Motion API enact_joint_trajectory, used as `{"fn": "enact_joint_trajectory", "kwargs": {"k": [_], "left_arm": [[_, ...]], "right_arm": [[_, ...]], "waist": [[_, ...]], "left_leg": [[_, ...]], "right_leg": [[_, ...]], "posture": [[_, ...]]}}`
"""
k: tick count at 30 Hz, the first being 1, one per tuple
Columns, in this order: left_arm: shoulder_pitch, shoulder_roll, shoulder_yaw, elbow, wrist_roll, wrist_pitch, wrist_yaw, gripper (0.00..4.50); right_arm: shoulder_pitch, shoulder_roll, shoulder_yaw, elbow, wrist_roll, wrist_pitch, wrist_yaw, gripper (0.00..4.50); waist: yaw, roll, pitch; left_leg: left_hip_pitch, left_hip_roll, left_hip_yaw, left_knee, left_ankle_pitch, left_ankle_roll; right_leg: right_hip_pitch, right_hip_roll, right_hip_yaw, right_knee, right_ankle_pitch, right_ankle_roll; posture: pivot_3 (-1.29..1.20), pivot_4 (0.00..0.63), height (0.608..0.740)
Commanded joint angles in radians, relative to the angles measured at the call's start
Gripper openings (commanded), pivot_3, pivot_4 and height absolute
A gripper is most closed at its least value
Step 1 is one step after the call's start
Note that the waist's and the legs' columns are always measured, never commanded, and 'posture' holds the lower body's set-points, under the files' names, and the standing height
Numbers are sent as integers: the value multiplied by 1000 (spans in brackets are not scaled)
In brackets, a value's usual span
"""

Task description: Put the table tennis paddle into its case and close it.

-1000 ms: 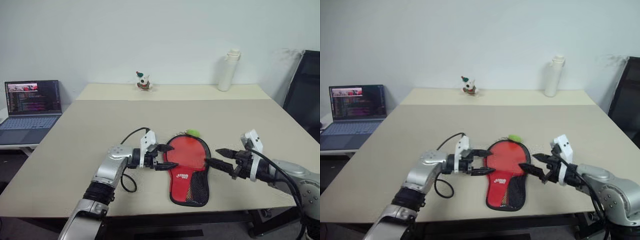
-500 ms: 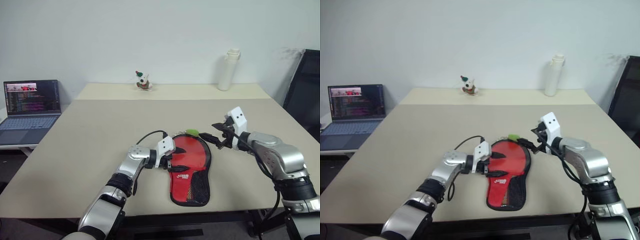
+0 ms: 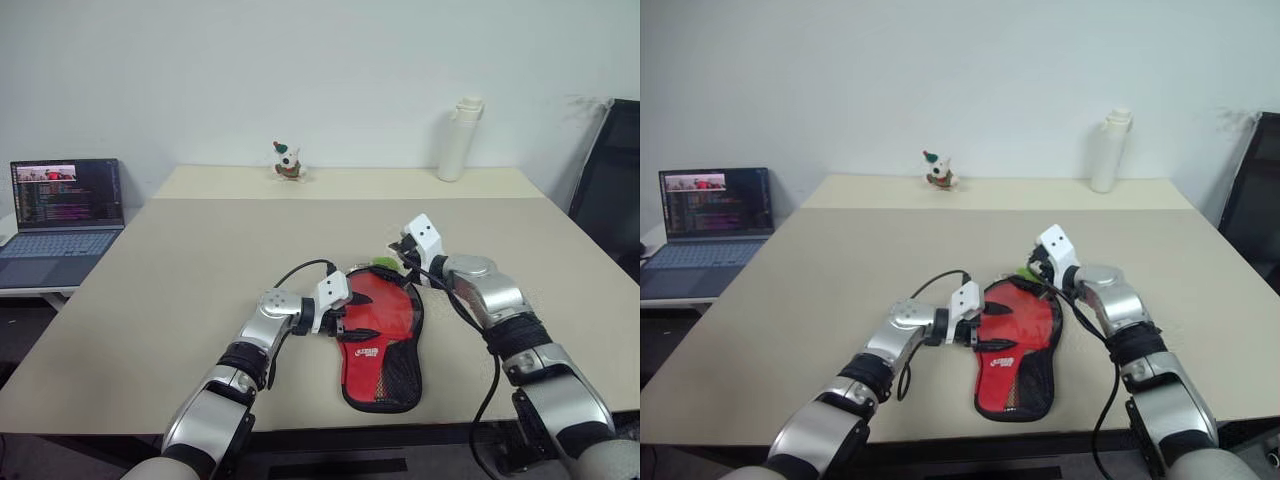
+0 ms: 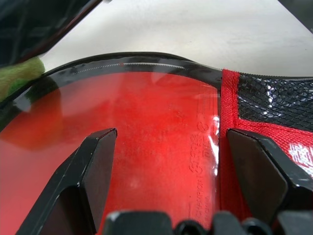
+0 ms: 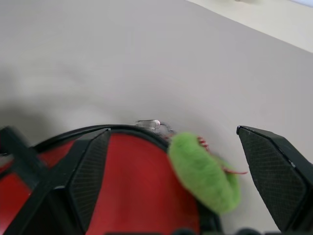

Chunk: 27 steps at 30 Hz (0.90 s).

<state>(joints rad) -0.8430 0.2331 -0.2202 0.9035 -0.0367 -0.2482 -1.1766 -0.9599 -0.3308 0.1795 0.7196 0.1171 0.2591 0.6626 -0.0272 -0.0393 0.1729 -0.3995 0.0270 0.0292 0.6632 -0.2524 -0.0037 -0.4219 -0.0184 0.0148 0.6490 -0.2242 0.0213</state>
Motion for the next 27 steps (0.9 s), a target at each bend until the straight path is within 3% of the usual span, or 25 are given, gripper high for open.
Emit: {"fn": "enact_joint_trajectory", "kwargs": {"k": [1,3,6,17,27], "left_arm": [[11,-1,-8,-31,10,1,-16,3876],[16,2,-8,-40,9,4,-19,3876],[28,7,-8,-58,7,12,-26,3931],[51,10,-17,-83,8,35,-39,3931],[70,12,-24,-99,12,43,-41,3931]], "right_arm": [[-58,17,-11,122,-63,-121,-50,4500],[-76,27,-17,180,-84,-162,-66,4500],[-103,33,-26,259,-111,-204,-103,3874],[-135,38,-64,340,-131,-240,-118,28],[-132,52,-108,342,-131,-220,-155,28]], "waist": [[0,0,0],[0,0,0],[-2,0,0],[-3,1,0],[-3,1,0]], "left_leg": [[0,0,0,0,0,0],[0,0,0,0,0,0],[0,0,0,0,0,0],[0,0,-1,-1,0,0],[0,1,-1,-1,0,0]], "right_leg": [[0,0,0,0,0,0],[0,0,0,0,0,0],[0,0,0,0,0,0],[0,0,1,0,0,0],[0,0,1,0,0,0]], "posture": [[0,150,740],[0,150,740],[0,150,740],[0,150,740],[0,150,740]]}}
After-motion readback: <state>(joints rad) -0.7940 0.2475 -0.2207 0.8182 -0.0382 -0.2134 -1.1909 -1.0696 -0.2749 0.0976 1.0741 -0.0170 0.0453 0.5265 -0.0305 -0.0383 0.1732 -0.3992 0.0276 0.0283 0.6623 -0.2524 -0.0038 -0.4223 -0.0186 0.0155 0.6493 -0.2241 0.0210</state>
